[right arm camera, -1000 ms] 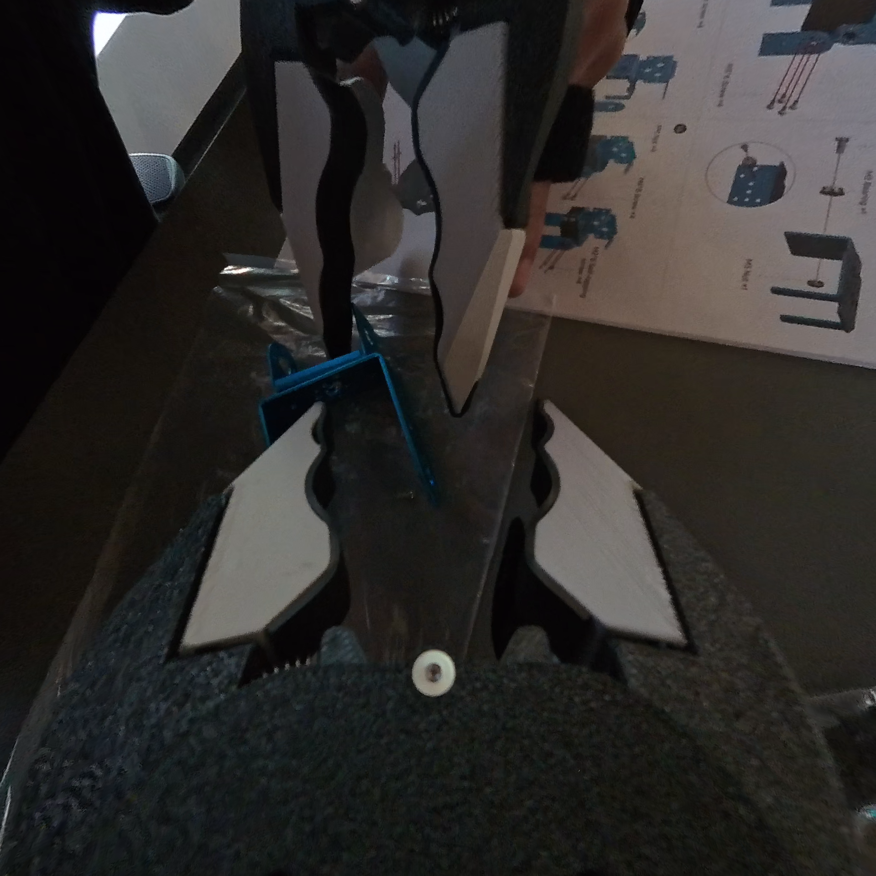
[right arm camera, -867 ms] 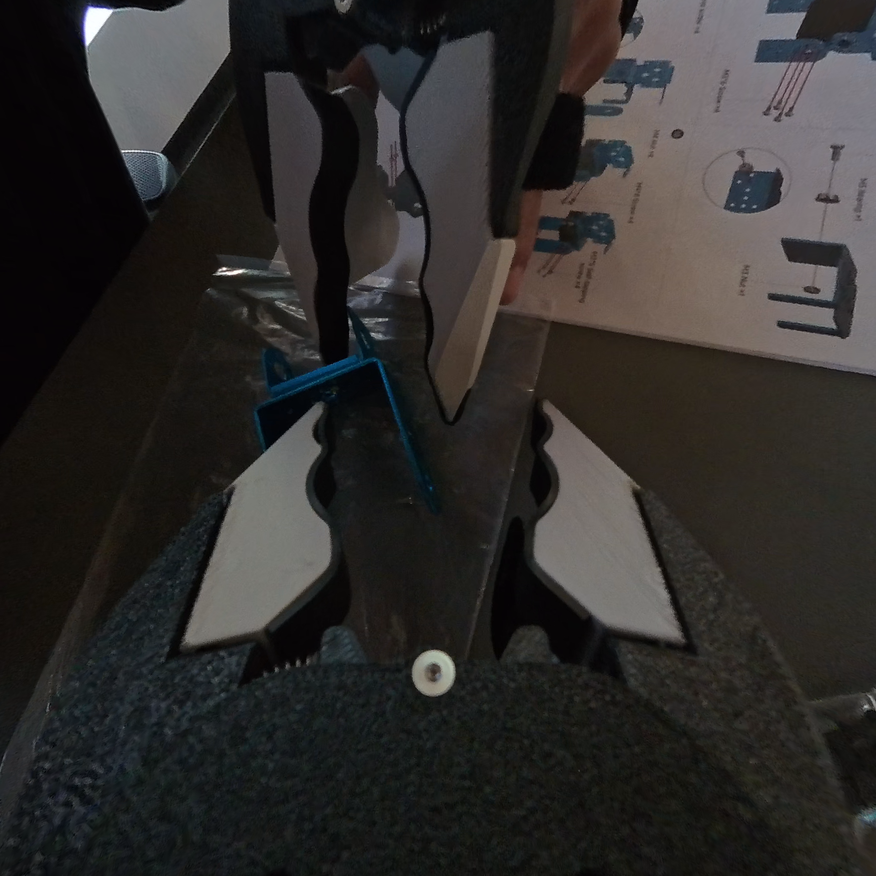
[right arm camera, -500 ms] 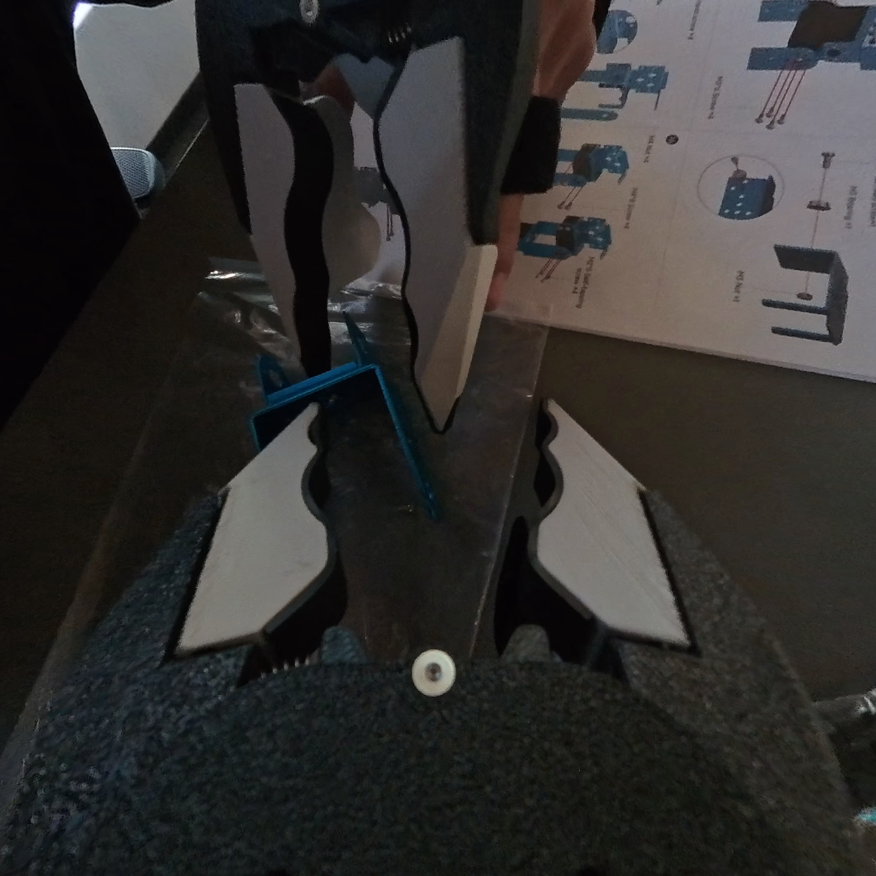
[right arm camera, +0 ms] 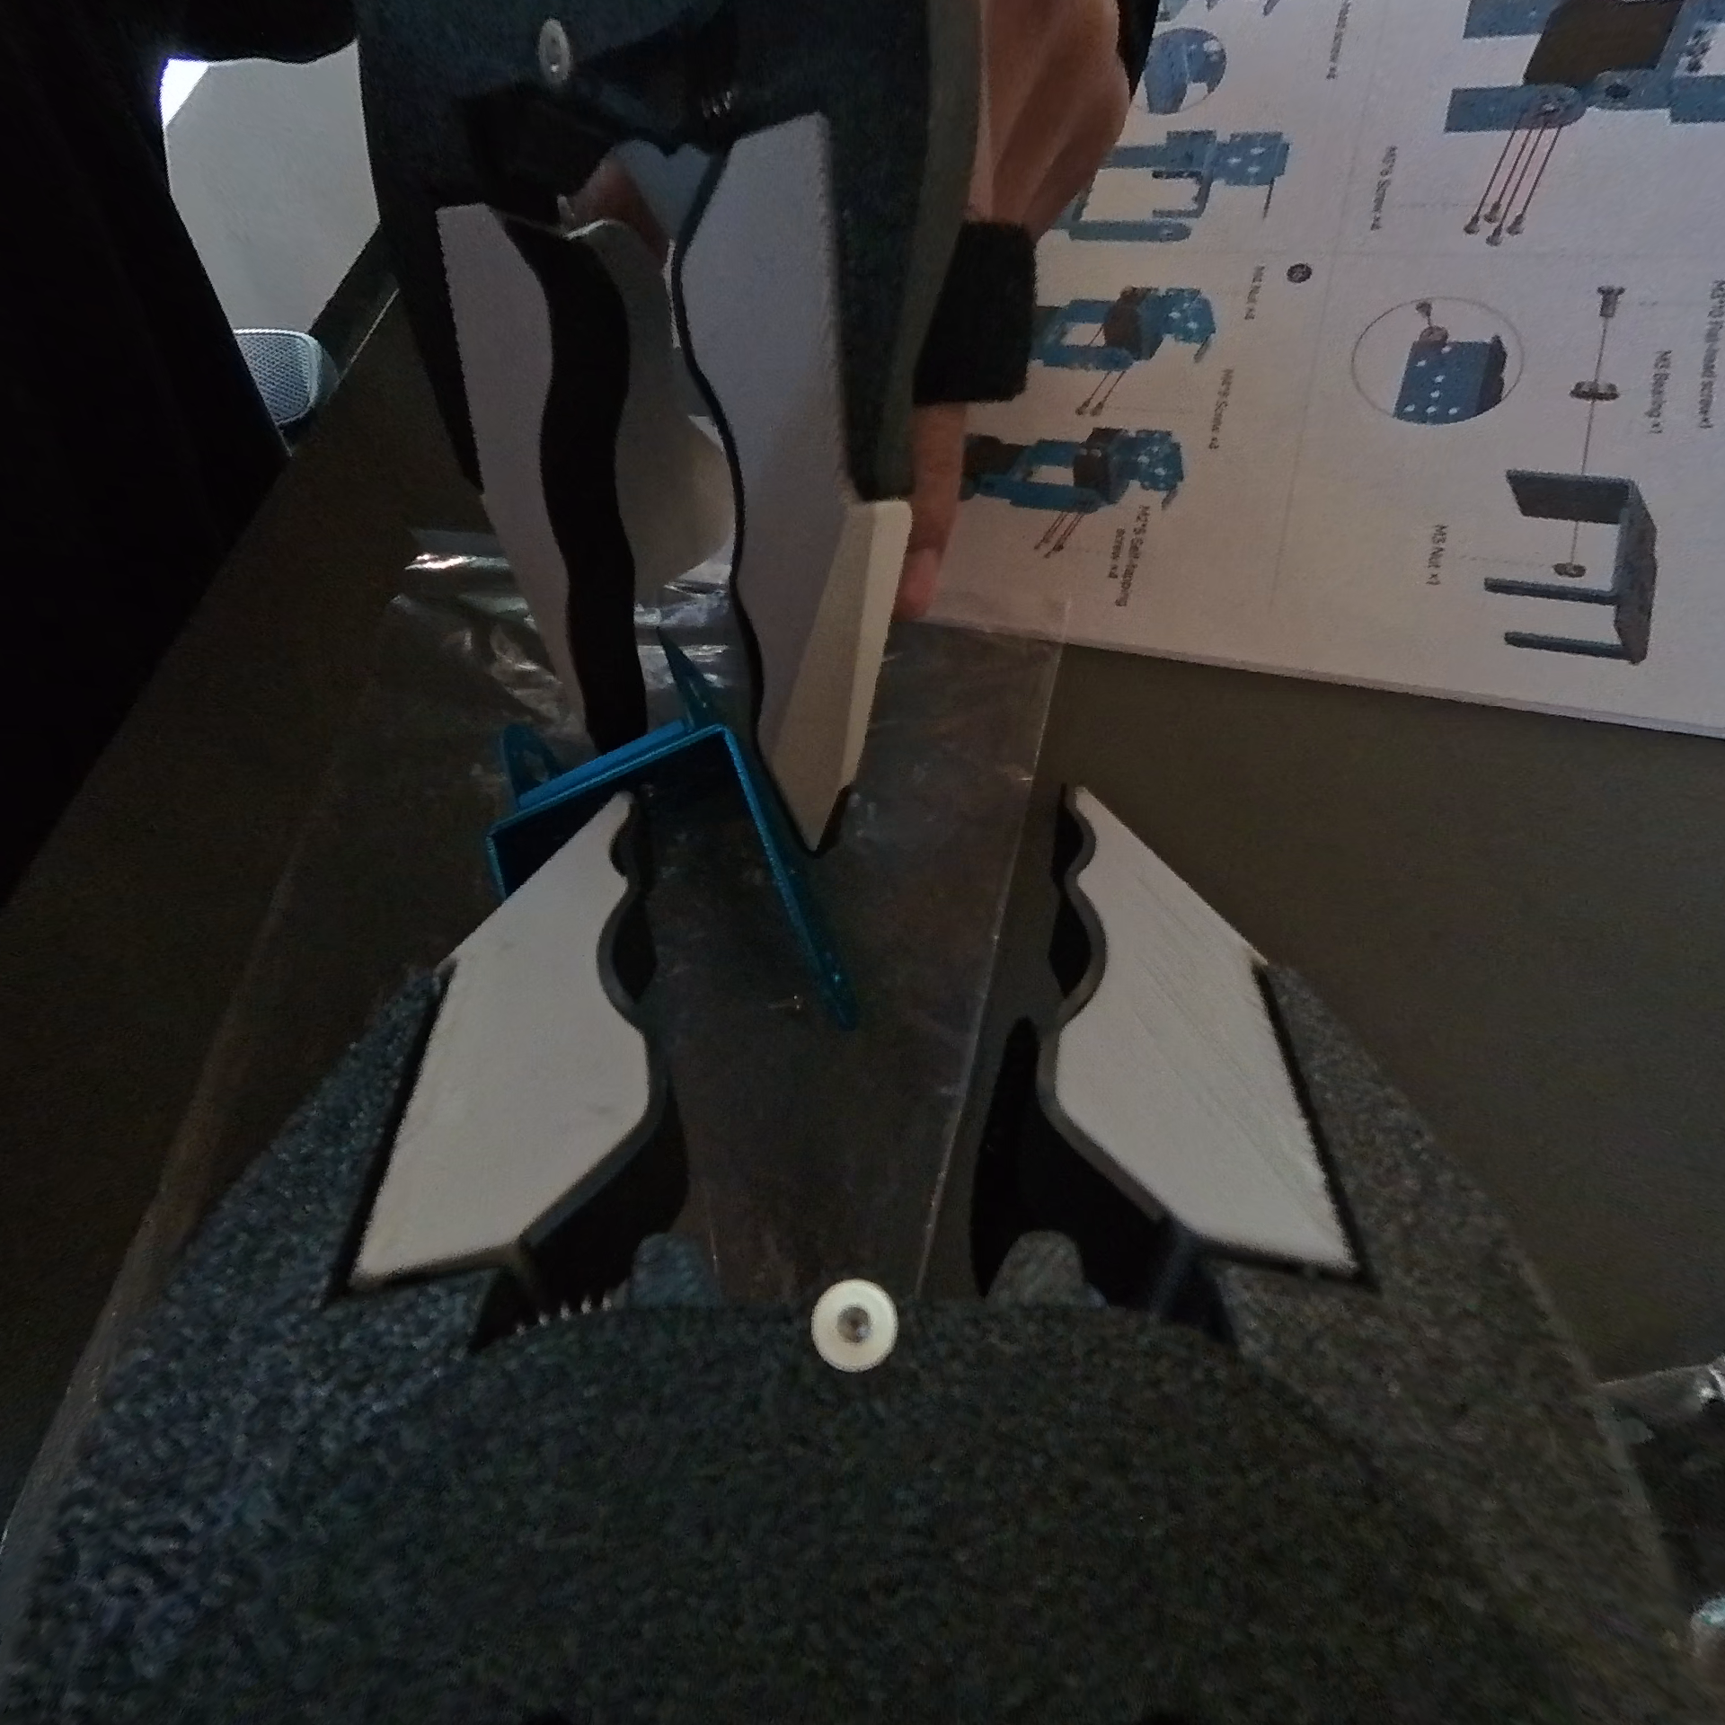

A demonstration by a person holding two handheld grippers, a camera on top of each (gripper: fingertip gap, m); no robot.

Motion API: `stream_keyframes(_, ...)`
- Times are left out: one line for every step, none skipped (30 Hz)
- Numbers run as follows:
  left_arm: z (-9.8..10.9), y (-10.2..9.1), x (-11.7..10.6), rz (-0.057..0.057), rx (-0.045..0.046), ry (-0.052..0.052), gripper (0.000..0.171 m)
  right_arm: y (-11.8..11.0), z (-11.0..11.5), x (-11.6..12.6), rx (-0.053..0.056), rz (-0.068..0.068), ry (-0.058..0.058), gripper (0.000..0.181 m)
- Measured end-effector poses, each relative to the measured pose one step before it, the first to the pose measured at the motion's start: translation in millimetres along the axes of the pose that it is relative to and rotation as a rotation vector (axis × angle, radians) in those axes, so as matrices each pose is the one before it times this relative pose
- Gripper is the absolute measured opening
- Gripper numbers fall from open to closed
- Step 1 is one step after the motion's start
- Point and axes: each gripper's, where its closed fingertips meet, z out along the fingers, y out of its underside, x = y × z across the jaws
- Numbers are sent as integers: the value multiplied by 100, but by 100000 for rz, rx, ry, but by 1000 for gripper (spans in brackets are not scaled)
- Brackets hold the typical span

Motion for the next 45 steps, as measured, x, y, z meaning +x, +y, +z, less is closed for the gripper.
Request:
stream_keyframes(6, 8, 28, 91, -28, 168, 44, -10, -18, 16, 163, 402, -105, 87)
stream_keyframes(1, 7, 34, 167, 17, 218, 42, -15, -36, 0, 162, 555, -341, 86)
stream_keyframes(-4, -2, 0, 89, 25, -46, 41, -14, -50, 21, 220, 595, -388, 85)
stream_keyframes(-2, 5, -5, -38, -12, 10, 41, -12, -42, 8, 251, 555, -511, 86)
stream_keyframes(-5, 11, -3, -68, -27, 71, 40, 25, -32, -55, -3, 49, -515, 86)
stream_keyframes(-1, 5, -15, -19, 19, 17, 40, 23, -11, -20, -94, -229, -117, 87)
stream_keyframes(-7, 3, 3, 66, -7, -33, 40, 3, 13, -65, -13, -250, -238, 88)
stream_keyframes(-2, 14, -1, 129, -36, -47, 40, 3, 35, -140, -110, -416, -511, 89)
stream_keyframes(5, 8, -4, 81, -35, -67, 40, 0, 42, -5, -202, -417, 380, 89)
stream_keyframes(-1, 1, -4, 77, -37, -57, 40, -14, 51, 6, -161, -297, 453, 89)
stream_keyframes(-7, 3, 4, 100, -6, -11, 40, -11, 38, 44, -170, -244, 544, 89)
stream_keyframes(-6, 1, 0, 106, 3, -38, 40, -16, 14, 118, -127, -19, 919, 87)
stream_keyframes(-4, -3, 10, 105, 9, -31, 40, -7, 12, 5, 24, 239, -66, 87)
stream_keyframes(-1, 3, -4, 40, -19, -12, 40, -6, -38, 9, 177, 287, -204, 87)
stream_keyframes(-3, 7, -11, -3, -20, -17, 40, -11, -64, -6, 207, 586, -496, 85)
stream_keyframes(0, -1, -5, 33, 7, -20, 40, -34, -79, 44, 441, 586, -265, 84)
stream_keyframes(0, 0, -3, 29, -1, -9, 40, -15, -59, 59, 312, 495, -160, 84)
stream_keyframes(-15, 1, -5, -2, 7, 18, 40, 38, -54, 65, -108, 254, 96, 84)
stream_keyframes(-3, 8, -13, -38, -4, 19, 40, 34, -23, -9, -71, 6, -221, 85)
stream_keyframes(0, 0, -7, 33, -3, -36, 40, -8, -3, -95, 228, -10, -545, 85)
stream_keyframes(-1, 1, -9, 48, -10, -41, 40, 17, 41, -148, -209, -341, -616, 86)
stream_keyframes(-8, -4, -9, -7, 1, 11, 40, 78, 99, -35, -689, -926, 460, 85)
stream_keyframes(-2, 5, -11, 0, -10, -13, 40, -38, 55, 82, -162, -1212, 1508, 85)
stream_keyframes(-5, 0, -4, 109, 11, -62, 39, -53, 62, -51, -194, -449, 361, 85)
stream_keyframes(-5, -2, 12, 136, 0, -2, 39, -48, 32, -55, -26, 463, -290, 84)
stream_keyframes(1, -2, 0, 68, 17, 35, 39, 33, -6, 36, -186, 627, -168, 86)
stream_keyframes(-2, 5, -6, -16, -9, 17, 39, -61, -93, 141, 642, 841, 214, 85)
stream_keyframes(-2, -4, -12, -44, -4, 64, 39, -132, -163, 155, 1022, 992, 133, 82)
stream_keyframes(-2, 4, -1, -30, -2, 40, 39, -150, -169, 118, 1125, 875, -112, 82)
stream_keyframes(-2, 4, -12, 18, -2, -13, 39, -80, -123, -33, 618, 511, -793, 82)
stream_keyframes(-1, 1, -7, 21, -10, -38, 39, 43, -27, -115, -51, -390, -674, 82)
stream_keyframes(0, 0, -4, 24, -1, -20, 39, 139, 58, -30, -737, -1163, 431, 83)
stream_keyframes(-1, 4, -5, -13, 0, 21, 39, 207, 162, -175, -1211, -1339, -172, 84)
stream_keyframes(-2, -4, -17, -41, -9, 28, 39, 193, 216, -180, -1389, -1125, -64, 87)
stream_keyframes(0, 0, -4, 27, -1, -16, 39, -1, 110, 40, -354, -1313, 1427, 87)
stream_keyframes(2, -4, -1, 58, 2, -40, 39, -53, 39, -21, -243, -652, 635, 87)
stream_keyframes(-7, 4, -4, 90, 9, -6, 39, -47, 7, -43, 53, 421, -356, 86)
stream_keyframes(-2, -8, 5, 194, 15, -89, 39, 0, -7, 141, 112, 1206, 18, 87)
stream_keyframes(9, -1, -5, 168, -24, -162, 39, -37, -49, 105, 474, 1643, -567, 87)
stream_keyframes(-1, 1, -10, 66, -10, -38, 39, -96, -124, 104, 775, 1441, -426, 85)
stream_keyframes(-1, 2, 0, -9, 12, 58, 38, -100, -149, 96, 870, 663, -198, 84)
stream_keyframes(7, -4, -3, -28, 15, 57, 38, -54, -132, 112, 599, 345, 155, 82)
stream_keyframes(-2, 5, -1, -43, -4, 39, 38, 6, -54, -38, 106, 68, -424, 82)
stream_keyframes(-3, 8, -13, -19, 0, 25, 38, 80, 40, -147, -363, -286, -709, 83)
stream_keyframes(7, -5, -4, 5, -5, -1, 38, 130, 134, -146, -802, -846, -227, 85)
